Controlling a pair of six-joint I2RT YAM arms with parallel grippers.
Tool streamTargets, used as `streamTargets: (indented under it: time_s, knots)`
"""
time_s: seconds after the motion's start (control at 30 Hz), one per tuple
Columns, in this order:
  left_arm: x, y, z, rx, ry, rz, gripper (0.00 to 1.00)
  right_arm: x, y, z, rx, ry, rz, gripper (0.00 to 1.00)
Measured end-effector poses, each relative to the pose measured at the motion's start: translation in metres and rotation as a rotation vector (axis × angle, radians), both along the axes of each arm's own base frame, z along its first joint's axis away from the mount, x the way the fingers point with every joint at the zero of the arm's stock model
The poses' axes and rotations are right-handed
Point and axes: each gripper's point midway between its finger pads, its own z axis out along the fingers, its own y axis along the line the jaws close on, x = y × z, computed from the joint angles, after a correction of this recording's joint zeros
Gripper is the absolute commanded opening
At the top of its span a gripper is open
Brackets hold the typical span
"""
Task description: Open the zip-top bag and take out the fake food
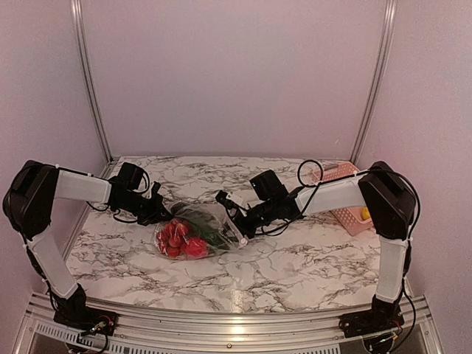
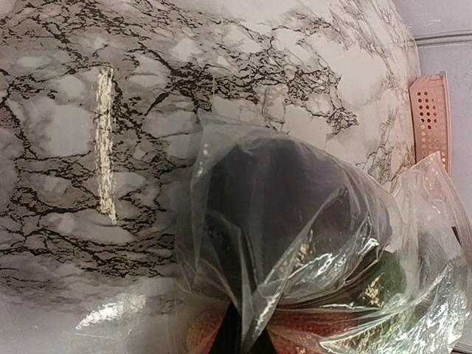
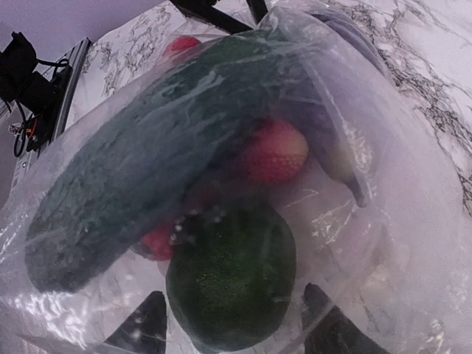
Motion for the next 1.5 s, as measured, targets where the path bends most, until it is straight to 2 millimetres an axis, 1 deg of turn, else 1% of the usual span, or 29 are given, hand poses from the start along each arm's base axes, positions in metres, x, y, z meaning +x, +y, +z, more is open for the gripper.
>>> streamTargets:
  time_s: [0.07,0.27,0.4,0.47,0.57,0.7,0.73,0.8,0.9,1.0,1.07,1.17,1.27,1.37,1.5]
  knots:
    - [0.0,0.0,0.0,-0.001,-0.001,-0.001,0.0,-0.003,0.0,-0.005,-0.014,0.0,0.014,0.7]
    - [0.0,-0.001,-0.001,-0.007,0.0,-0.004,0.0,-0.006,0.0,-0.011,-0.04,-0.019,0.018,0.74]
    - [0.0,-0.002,-0.003,-0.011,0.006,-0.008,0.0,-0.01,0.004,-0.024,-0.079,-0.016,0.022,0.74]
    - [0.0,-0.002,-0.004,-0.013,0.009,-0.009,0.0,-0.01,0.007,-0.034,-0.101,-0.013,0.018,0.69]
    - [0.0,-0.003,-0.004,-0.017,0.009,-0.011,0.0,-0.009,0.006,-0.047,-0.13,-0.008,0.005,0.59]
    - [0.0,-0.003,-0.004,-0.019,0.009,-0.013,0.0,-0.005,0.006,-0.047,-0.138,-0.019,-0.012,0.44]
    - [0.0,-0.003,-0.004,-0.019,0.01,-0.013,0.0,-0.004,0.005,-0.046,-0.139,-0.024,-0.015,0.42]
    - [0.0,-0.002,-0.004,-0.019,0.01,-0.011,0.0,-0.005,0.002,-0.044,-0.142,-0.032,-0.025,0.41]
    - [0.001,-0.001,-0.004,-0.02,0.01,-0.008,0.0,-0.008,-0.012,-0.033,-0.14,-0.034,-0.052,0.4]
    - [0.002,0.001,-0.004,-0.023,0.011,-0.002,0.0,-0.009,-0.026,-0.013,-0.109,-0.042,-0.088,0.37]
    - [0.003,0.004,-0.004,-0.023,0.012,0.003,0.0,-0.004,-0.036,0.002,-0.081,-0.049,-0.121,0.36]
    - [0.005,0.01,-0.005,-0.022,0.014,0.017,0.0,0.008,-0.057,0.019,-0.048,-0.055,-0.189,0.36]
    - [0.006,0.016,-0.007,-0.014,0.02,0.033,0.0,0.019,-0.081,0.026,-0.038,-0.049,-0.251,0.36]
    - [0.008,0.02,-0.008,-0.006,0.02,0.047,0.0,0.027,-0.106,0.027,-0.04,-0.025,-0.31,0.35]
    - [0.008,0.021,-0.012,-0.003,0.027,0.048,0.0,0.049,-0.141,0.033,-0.03,-0.007,-0.409,0.36]
